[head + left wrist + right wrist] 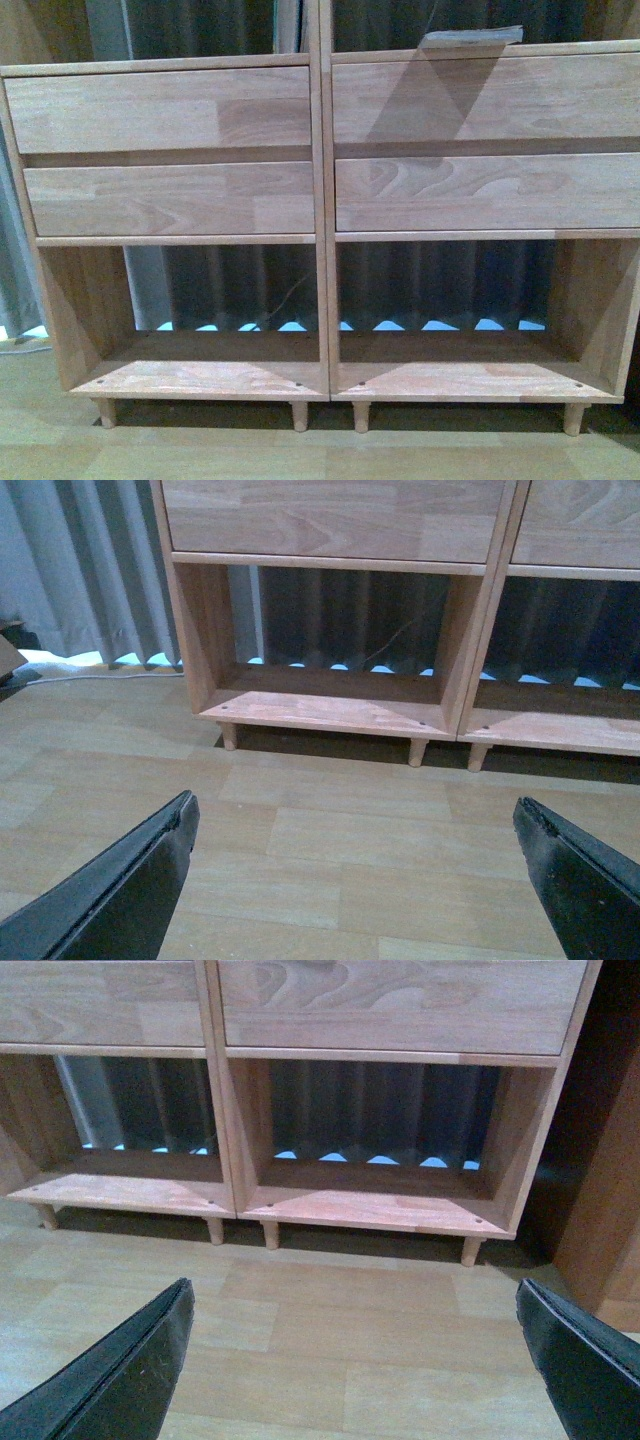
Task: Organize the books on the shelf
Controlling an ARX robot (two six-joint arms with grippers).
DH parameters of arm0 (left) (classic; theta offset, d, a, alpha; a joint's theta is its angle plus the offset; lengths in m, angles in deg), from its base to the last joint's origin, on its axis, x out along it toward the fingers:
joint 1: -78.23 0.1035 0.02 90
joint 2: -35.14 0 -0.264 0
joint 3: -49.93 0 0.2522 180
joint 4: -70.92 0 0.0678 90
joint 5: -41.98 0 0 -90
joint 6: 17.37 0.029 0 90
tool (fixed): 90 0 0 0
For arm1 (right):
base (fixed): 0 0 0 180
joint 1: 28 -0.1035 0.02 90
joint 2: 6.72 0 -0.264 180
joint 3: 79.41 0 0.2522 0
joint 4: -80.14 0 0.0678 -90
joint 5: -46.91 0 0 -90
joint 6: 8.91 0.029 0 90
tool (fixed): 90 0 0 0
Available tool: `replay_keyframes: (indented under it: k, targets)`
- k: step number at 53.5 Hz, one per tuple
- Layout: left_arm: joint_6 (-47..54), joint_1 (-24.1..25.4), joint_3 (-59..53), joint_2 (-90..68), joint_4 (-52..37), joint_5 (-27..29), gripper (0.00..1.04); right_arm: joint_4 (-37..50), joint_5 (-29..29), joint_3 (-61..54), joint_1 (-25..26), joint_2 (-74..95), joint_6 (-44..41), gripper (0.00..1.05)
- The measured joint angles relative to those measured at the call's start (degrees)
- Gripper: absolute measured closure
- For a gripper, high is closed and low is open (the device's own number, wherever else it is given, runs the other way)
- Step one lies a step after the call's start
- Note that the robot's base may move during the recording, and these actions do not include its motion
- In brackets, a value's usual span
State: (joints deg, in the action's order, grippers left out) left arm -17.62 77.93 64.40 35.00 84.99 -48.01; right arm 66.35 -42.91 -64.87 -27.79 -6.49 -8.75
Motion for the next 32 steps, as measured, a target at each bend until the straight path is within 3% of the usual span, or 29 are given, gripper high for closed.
replay_keyframes:
  k: [32]
  targets:
    - [0.0, 0.0, 0.0, 0.0, 0.0, 0.0, 0.07, 0.0, 0.0, 0.0, 0.0, 0.0, 0.0, 0.07]
